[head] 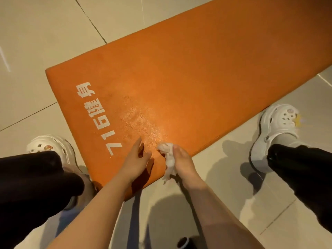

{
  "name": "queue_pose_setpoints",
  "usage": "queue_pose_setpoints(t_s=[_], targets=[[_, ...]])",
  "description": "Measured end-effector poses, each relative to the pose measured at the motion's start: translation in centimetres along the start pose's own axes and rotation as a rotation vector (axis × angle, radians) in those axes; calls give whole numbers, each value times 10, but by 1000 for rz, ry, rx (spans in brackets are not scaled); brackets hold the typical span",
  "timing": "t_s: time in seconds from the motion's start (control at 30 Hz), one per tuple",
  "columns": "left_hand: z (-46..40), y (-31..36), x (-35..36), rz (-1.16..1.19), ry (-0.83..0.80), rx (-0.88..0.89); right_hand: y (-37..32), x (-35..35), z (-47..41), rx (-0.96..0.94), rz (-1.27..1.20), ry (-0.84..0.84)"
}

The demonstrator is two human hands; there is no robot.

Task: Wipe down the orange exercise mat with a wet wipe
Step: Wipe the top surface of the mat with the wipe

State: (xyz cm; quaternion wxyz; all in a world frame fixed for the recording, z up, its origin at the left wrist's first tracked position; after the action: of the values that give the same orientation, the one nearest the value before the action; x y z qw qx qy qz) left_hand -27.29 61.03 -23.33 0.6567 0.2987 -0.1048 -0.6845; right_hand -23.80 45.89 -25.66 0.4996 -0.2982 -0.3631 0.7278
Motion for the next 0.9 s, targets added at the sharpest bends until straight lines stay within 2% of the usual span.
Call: queue_pose_setpoints(t_s=[0.07, 0.17, 0.27, 0.4, 0.5, 0.7, 0.9], targets=[[21, -7, 2, 150, -20, -58, -25, -7, 12, 77, -179, 22], [45, -18, -2, 337, -86, -156, -52, -8, 42, 99, -324, -56], [73, -10, -11, 445, -128, -72, -61, 0, 75, 119, -362, -91], [100, -6, -21, 443, 46, 117, -50, 12, 120, 105, -433, -19], [119, -10, -26, 473, 131, 213, -40, 18, 150, 65, -316, 91], [151, -22, -33, 345, 254, 420, -36, 31, 182, -128, -108, 232], [182, -18, -48, 479, 215, 541, -50, 44, 205, -413, 30, 242]])
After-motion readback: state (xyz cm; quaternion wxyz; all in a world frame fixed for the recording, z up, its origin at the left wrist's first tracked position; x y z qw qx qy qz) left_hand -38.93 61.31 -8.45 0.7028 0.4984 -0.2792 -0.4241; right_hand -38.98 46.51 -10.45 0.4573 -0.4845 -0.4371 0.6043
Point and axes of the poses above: each hand's wrist, its own z-axis away from the middle knuckle, its own x-axis out of the palm, y = z × x, the point moved 2 cm from there along -z, towards the middle knuckle, and after that the axes turned 8 degrees about -x, right-handed, at the moved point
